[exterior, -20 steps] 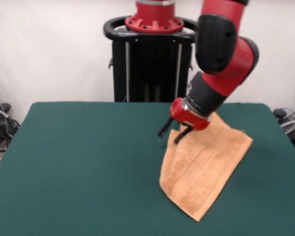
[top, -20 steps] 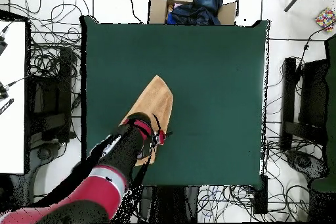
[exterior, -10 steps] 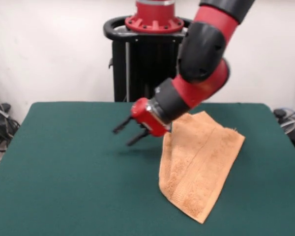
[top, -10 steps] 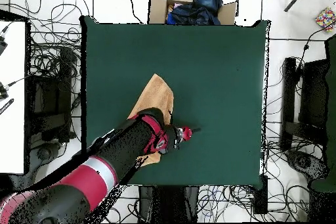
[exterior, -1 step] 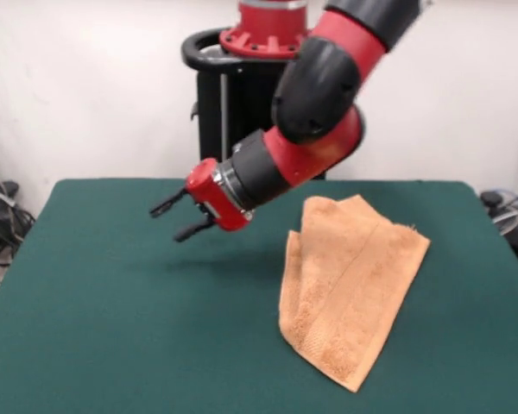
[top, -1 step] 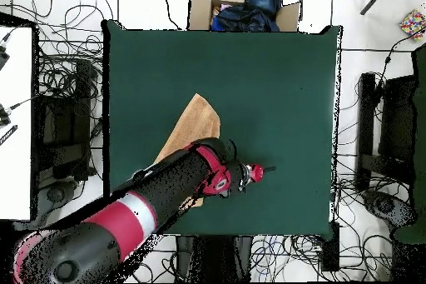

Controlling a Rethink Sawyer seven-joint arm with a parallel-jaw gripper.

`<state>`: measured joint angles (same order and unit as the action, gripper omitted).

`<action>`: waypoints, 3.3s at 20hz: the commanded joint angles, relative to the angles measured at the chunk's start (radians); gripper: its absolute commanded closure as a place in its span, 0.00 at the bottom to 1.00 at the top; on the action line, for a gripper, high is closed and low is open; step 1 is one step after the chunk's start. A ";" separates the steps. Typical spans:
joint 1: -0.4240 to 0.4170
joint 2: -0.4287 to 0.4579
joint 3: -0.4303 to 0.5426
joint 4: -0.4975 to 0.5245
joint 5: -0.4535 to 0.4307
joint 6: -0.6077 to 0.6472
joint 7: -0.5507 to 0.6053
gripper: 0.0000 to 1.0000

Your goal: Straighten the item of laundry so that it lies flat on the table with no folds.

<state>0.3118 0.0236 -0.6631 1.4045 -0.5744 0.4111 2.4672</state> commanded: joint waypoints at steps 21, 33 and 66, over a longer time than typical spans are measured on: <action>-0.737 -0.849 0.861 0.420 0.143 0.273 -0.382 0.00; -0.572 -0.837 0.747 0.386 0.212 0.275 -0.128 0.00; -0.374 -0.626 0.596 0.653 0.658 -0.187 0.092 0.00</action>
<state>-0.1083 -0.6085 -0.0623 2.0341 0.0081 0.1876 2.3683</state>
